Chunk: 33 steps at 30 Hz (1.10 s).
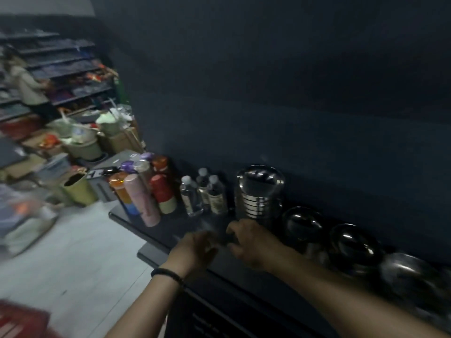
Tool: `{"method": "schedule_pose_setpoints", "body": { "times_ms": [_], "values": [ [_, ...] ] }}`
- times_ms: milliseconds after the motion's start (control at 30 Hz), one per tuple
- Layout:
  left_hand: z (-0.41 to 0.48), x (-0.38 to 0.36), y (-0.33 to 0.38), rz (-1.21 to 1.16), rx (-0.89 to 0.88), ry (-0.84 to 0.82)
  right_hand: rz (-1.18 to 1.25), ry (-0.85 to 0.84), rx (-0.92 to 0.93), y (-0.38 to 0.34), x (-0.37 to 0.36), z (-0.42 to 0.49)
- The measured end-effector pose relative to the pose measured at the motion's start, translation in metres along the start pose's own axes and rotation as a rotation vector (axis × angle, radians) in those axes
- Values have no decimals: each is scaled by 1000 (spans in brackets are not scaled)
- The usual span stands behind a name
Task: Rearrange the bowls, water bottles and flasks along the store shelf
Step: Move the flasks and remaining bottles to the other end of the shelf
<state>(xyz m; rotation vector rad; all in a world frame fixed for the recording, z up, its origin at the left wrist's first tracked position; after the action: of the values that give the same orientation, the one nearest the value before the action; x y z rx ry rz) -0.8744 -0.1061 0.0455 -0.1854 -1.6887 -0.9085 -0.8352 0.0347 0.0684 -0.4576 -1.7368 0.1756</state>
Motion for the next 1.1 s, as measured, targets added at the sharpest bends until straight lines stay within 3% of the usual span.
{"method": "schedule_pose_setpoints", "body": {
  "times_ms": [167, 267, 500, 600, 833, 1100],
  "values": [
    [30, 22, -83, -87, 69, 107, 84, 118, -50, -70, 7, 96],
    [47, 24, -104, -129, 86, 124, -30, 206, -176, -80, 20, 146],
    [58, 11, -126, -171, 71, 120, -113, 123, -326, -67, 14, 225],
    [57, 10, -130, -167, 79, 113, -107, 140, -274, -70, 11, 235],
    [40, 13, -138, -184, 80, 136, -385, 114, -140, -92, 8, 213],
    [22, 52, -82, -210, -12, 248, -78, 13, 33, -93, 51, 132]
  ]
}}
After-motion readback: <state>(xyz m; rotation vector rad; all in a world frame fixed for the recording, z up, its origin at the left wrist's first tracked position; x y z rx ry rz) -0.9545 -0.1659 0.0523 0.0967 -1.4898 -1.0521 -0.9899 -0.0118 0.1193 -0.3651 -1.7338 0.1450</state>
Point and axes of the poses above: each hand's wrist, its own z-axis towards the middle knuckle, its own x-axis out of the back of the hand, y = z × x, the point moved 10 cm from there along z, towards the middle knuckle, and after that the axes turned 13 degrees about -x, right-handed, at the moved point
